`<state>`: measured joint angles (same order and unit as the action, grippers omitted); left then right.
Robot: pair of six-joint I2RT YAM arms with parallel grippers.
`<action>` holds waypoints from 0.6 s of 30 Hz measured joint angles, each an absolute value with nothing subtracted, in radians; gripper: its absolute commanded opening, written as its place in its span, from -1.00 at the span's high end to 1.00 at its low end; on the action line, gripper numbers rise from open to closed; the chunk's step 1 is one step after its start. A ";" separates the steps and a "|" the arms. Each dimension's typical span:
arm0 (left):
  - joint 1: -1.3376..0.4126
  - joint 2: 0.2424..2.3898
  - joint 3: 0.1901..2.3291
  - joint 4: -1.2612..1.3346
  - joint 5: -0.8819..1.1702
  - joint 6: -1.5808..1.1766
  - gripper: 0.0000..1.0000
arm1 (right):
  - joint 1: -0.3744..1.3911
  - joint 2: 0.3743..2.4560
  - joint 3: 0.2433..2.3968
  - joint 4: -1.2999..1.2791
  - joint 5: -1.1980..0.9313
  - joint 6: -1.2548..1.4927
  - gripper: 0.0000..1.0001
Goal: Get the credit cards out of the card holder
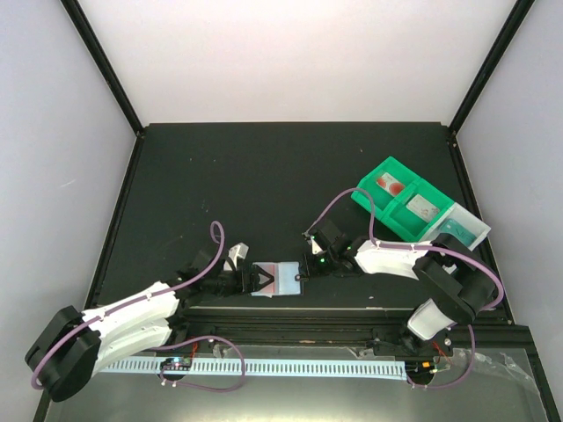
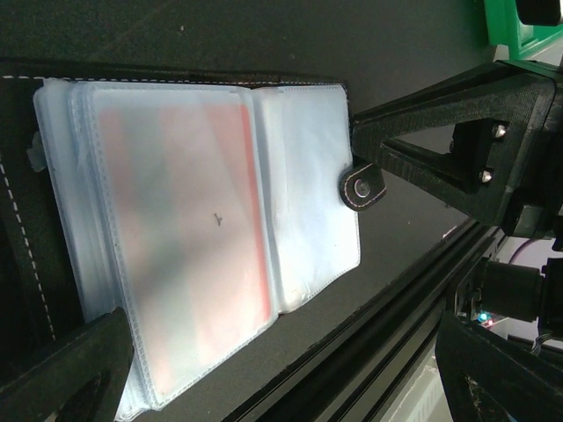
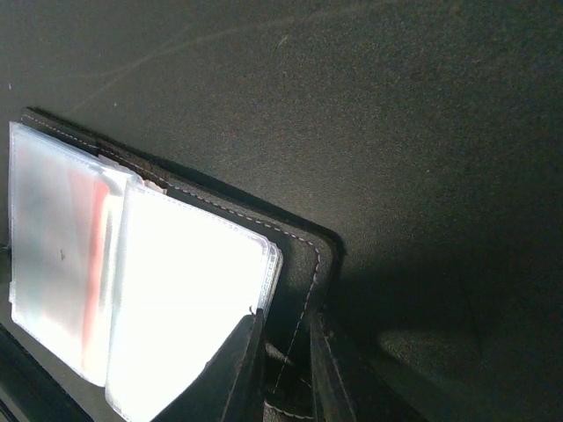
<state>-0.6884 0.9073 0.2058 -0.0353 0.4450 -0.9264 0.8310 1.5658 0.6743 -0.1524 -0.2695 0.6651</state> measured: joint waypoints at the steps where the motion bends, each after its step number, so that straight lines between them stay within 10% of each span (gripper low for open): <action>1: -0.688 0.910 0.206 -0.033 0.445 -0.926 -0.92 | 0.831 1.566 0.674 -0.152 -0.270 0.665 0.70; 18: -0.688 0.910 0.206 0.022 0.498 -0.951 -0.93 | 0.832 1.566 0.665 -0.133 -0.269 0.665 0.69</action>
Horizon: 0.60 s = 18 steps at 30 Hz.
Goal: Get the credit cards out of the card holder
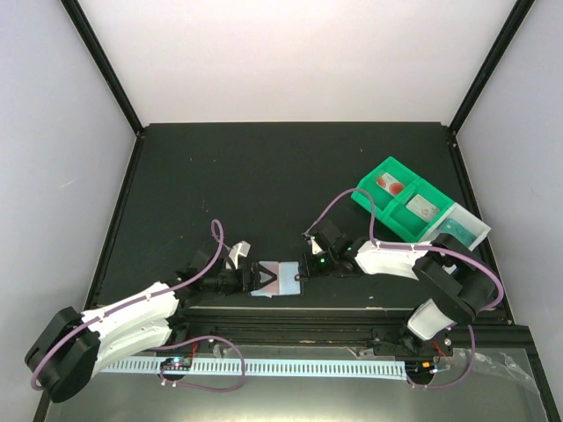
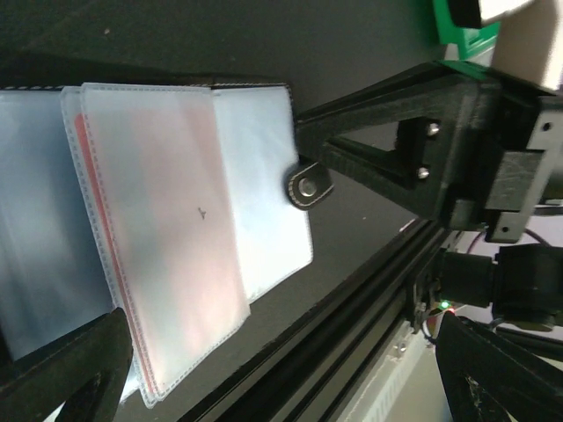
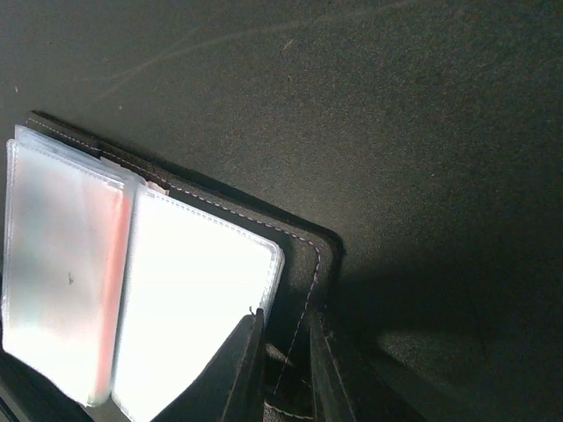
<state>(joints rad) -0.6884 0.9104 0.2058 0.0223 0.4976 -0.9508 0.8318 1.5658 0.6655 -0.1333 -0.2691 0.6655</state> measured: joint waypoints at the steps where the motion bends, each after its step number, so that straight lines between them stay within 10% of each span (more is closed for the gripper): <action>1: -0.688 0.906 0.206 0.027 0.503 -0.956 -0.93 | 0.832 1.566 0.665 -0.132 -0.269 0.667 0.70; 18: -0.688 0.893 0.206 0.186 0.577 -1.048 -0.93 | 0.832 1.565 0.659 -0.112 -0.270 0.683 0.62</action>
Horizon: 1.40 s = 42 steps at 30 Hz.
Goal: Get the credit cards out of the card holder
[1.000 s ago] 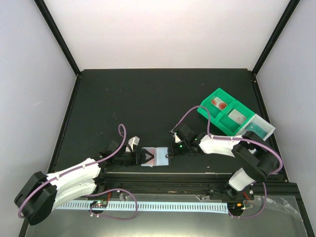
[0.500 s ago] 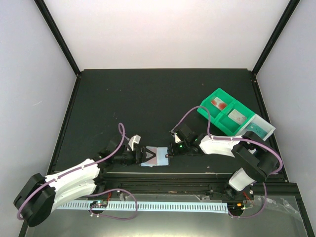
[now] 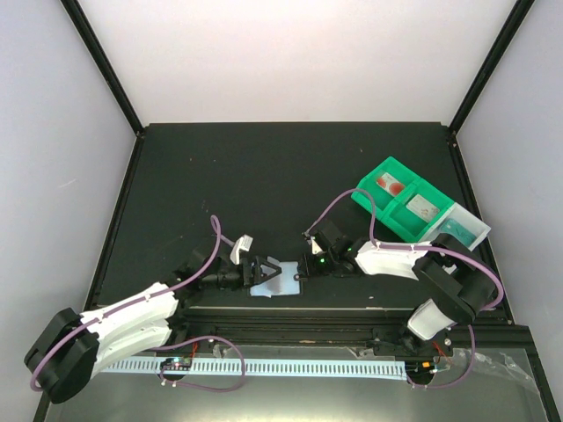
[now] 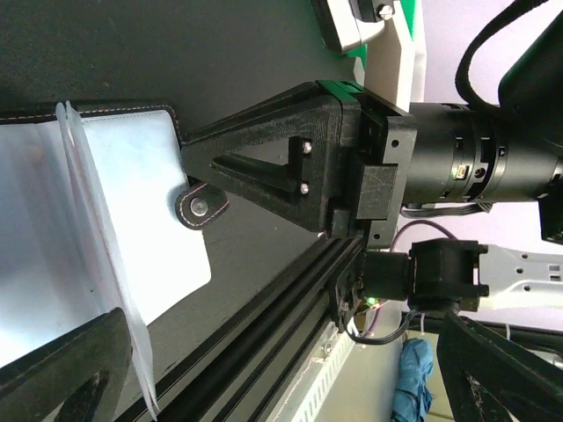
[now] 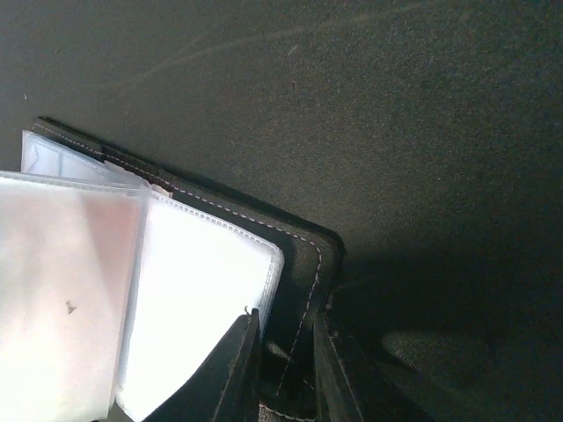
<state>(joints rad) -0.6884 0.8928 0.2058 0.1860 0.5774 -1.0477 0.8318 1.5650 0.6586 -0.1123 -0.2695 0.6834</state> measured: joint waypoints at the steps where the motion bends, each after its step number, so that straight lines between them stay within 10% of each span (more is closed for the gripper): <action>1: -0.688 0.896 0.206 0.192 0.579 -1.051 -0.93 | 0.832 1.565 0.659 -0.112 -0.270 0.684 0.60; 16: -0.707 0.939 0.210 0.218 0.585 -1.064 -0.81 | 0.836 1.441 0.659 -0.244 -0.229 0.692 0.37; 37: -0.722 0.987 0.213 0.187 0.535 -1.019 0.91 | 0.887 1.488 0.649 -0.060 -0.377 0.792 0.36; 42: -0.723 1.016 0.213 0.182 0.528 -1.002 0.91 | 0.891 1.491 0.649 -0.035 -0.390 0.803 0.27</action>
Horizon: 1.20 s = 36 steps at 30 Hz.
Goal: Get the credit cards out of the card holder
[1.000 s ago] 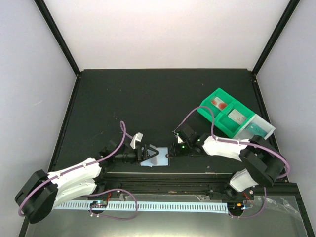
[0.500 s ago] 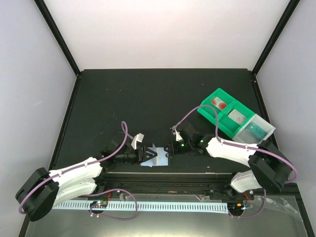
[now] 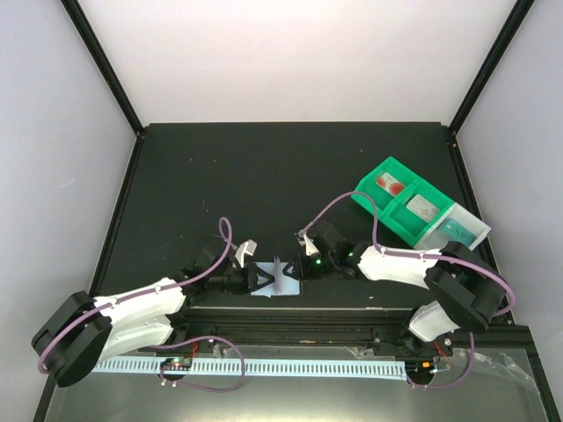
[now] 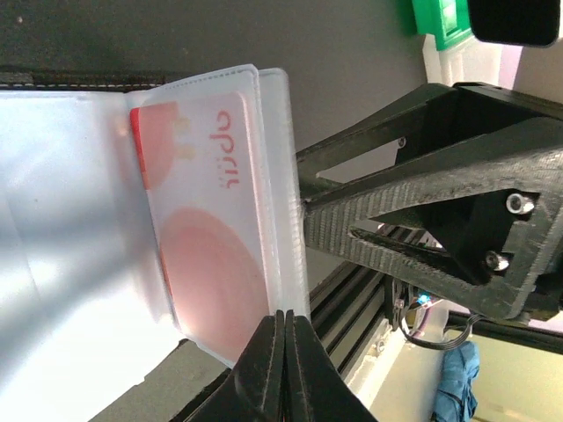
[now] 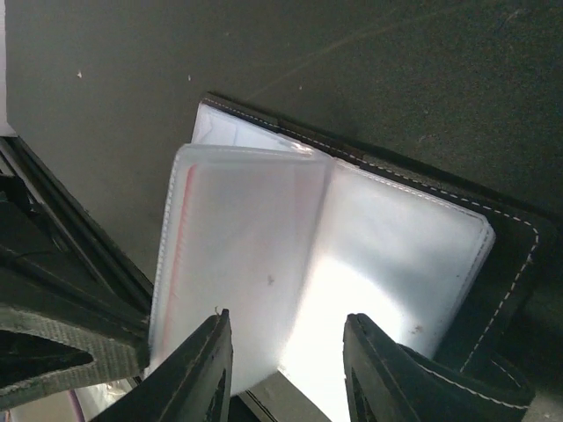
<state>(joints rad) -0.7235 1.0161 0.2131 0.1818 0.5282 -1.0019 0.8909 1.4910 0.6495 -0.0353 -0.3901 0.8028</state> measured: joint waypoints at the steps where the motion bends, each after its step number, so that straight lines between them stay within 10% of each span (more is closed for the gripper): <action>1: -0.724 1.021 0.213 0.182 0.528 -1.002 0.86 | 0.891 1.491 0.649 -0.032 -0.391 0.806 0.25; 22: -0.728 0.957 0.241 -0.013 0.426 -0.966 0.56 | 0.892 1.365 0.667 -0.146 -0.278 0.828 0.13; 32: -0.728 0.809 0.310 -0.245 0.283 -0.960 0.13 | 0.912 1.372 0.688 -0.146 -0.273 0.822 0.39; 36: -0.728 0.808 0.310 -0.244 0.278 -0.958 0.33 | 0.931 1.425 0.688 -0.113 -0.290 0.837 0.49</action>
